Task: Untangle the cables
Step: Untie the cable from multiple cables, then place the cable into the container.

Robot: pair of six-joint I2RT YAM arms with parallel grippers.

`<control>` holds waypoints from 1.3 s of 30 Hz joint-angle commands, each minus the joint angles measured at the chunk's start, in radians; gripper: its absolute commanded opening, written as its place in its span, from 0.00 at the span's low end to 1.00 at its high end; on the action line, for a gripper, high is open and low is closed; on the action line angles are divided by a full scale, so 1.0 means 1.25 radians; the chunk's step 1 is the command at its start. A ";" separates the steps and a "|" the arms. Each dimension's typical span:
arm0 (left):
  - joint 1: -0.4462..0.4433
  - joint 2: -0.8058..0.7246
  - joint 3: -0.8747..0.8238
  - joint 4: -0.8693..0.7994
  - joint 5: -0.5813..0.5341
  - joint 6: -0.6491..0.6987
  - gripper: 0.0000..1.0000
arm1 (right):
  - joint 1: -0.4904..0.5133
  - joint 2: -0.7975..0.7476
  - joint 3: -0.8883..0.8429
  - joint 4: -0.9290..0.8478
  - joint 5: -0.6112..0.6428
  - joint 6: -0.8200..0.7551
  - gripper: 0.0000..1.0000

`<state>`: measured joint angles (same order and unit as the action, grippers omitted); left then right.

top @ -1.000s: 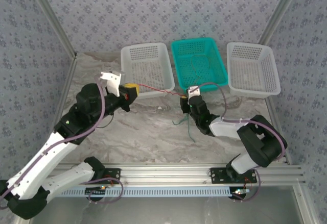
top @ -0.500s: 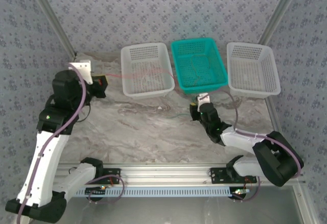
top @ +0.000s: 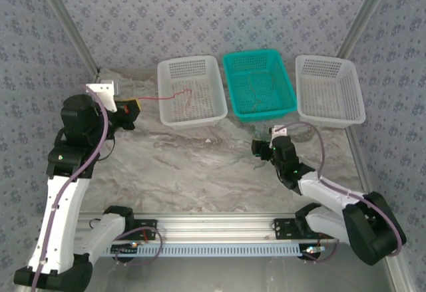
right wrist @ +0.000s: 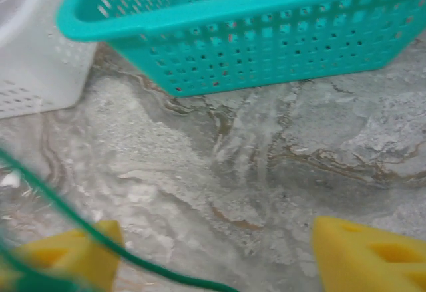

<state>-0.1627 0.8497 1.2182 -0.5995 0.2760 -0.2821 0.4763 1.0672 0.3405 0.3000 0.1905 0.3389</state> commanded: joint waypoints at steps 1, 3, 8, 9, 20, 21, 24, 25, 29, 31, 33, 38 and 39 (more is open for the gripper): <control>0.004 -0.023 0.008 0.045 0.026 -0.005 0.00 | 0.005 -0.059 0.074 -0.108 -0.023 0.018 0.85; 0.004 -0.029 0.008 0.067 0.058 -0.011 0.00 | 0.005 -0.095 0.098 -0.147 -0.002 0.017 0.87; 0.004 -0.047 -0.010 0.234 0.247 -0.086 0.00 | -0.001 -0.199 0.116 -0.172 0.030 0.027 1.00; 0.003 -0.045 -0.014 0.288 0.286 -0.119 0.00 | -0.005 -0.216 0.119 -0.177 0.029 0.033 1.00; -0.146 0.159 0.020 0.588 0.231 -0.168 0.00 | -0.033 -0.339 0.113 -0.242 0.067 0.130 1.00; -0.163 0.187 0.026 0.603 0.216 -0.158 0.00 | -0.035 -0.348 0.114 -0.256 0.068 0.139 1.00; -0.207 0.271 0.057 0.603 0.151 -0.105 0.00 | -0.038 -0.373 0.118 -0.303 0.063 0.155 1.00; -0.217 0.302 0.070 0.599 0.122 -0.088 0.00 | -0.039 -0.385 0.121 -0.320 0.063 0.155 1.00; -0.223 0.424 0.098 0.647 0.077 -0.094 0.00 | -0.043 -0.427 0.125 -0.370 0.074 0.153 1.00; -0.223 0.487 0.114 0.689 0.077 -0.111 0.00 | -0.047 -0.446 0.123 -0.383 0.078 0.153 0.99; -0.223 0.550 0.145 0.708 0.091 -0.130 0.00 | -0.052 -0.459 0.121 -0.393 0.079 0.155 1.00; -0.242 0.682 0.229 0.705 0.070 -0.131 0.00 | -0.060 -0.471 0.124 -0.407 0.073 0.151 1.00; -0.249 0.705 0.246 0.695 0.055 -0.113 0.00 | -0.061 -0.473 0.126 -0.409 0.073 0.150 1.00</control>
<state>-0.4503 1.6978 1.4502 0.2214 0.3798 -0.4442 0.4065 0.4904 0.4702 -0.1772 0.2661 0.5163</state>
